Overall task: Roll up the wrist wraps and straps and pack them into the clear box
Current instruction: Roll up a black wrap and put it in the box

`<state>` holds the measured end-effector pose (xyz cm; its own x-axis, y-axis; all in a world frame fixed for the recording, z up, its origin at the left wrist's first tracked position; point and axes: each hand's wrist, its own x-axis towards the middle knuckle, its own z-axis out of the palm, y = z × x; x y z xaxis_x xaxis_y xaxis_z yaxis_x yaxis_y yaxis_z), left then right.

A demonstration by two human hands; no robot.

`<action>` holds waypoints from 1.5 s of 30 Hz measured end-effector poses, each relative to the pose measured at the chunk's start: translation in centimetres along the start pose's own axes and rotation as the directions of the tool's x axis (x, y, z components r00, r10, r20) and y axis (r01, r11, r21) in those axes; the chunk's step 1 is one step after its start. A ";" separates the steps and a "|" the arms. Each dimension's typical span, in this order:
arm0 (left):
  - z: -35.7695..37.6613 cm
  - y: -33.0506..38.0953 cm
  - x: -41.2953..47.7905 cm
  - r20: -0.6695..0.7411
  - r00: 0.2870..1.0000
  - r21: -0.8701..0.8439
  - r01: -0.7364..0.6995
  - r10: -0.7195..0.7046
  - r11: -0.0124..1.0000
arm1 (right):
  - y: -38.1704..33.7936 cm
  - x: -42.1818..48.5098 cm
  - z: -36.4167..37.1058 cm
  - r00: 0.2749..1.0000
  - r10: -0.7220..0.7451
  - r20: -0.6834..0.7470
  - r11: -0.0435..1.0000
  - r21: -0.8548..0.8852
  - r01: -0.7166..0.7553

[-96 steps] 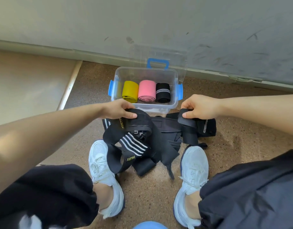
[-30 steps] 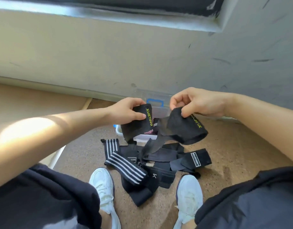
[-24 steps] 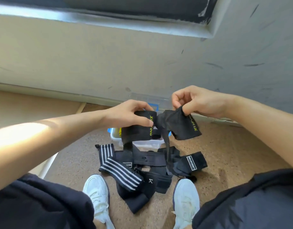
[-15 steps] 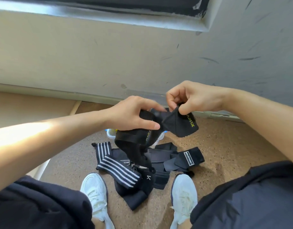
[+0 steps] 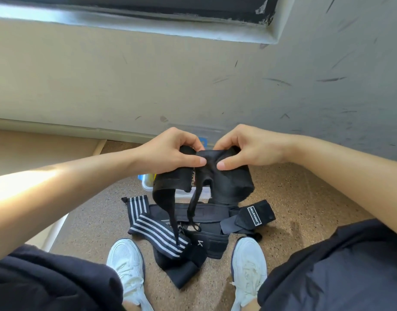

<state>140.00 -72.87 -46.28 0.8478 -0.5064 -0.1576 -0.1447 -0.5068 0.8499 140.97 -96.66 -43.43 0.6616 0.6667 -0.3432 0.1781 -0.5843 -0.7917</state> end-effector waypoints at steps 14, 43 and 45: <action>1.2 -1.6 0.4 0.185 0.982 -0.112 0.065 -0.044 0.992 | -0.5 -1.4 -2.5 0.993 -0.014 0.115 1.000 -0.008 0.015; -0.7 -1.6 -0.7 0.207 0.977 -0.353 0.116 -0.044 0.928 | 0.2 0.1 -0.7 0.991 -0.009 0.132 0.996 0.091 -0.003; -0.8 -1.7 -1.0 0.257 0.964 -0.277 0.145 -0.072 0.950 | 0.2 -0.3 -1.5 0.991 -0.003 0.130 0.995 0.098 -0.010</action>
<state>139.82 -70.90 -47.14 0.6967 -0.6306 -0.3421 0.1263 -0.3616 0.9237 141.88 -97.70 -42.72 0.5604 0.7230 -0.4040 0.0989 -0.5427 -0.8341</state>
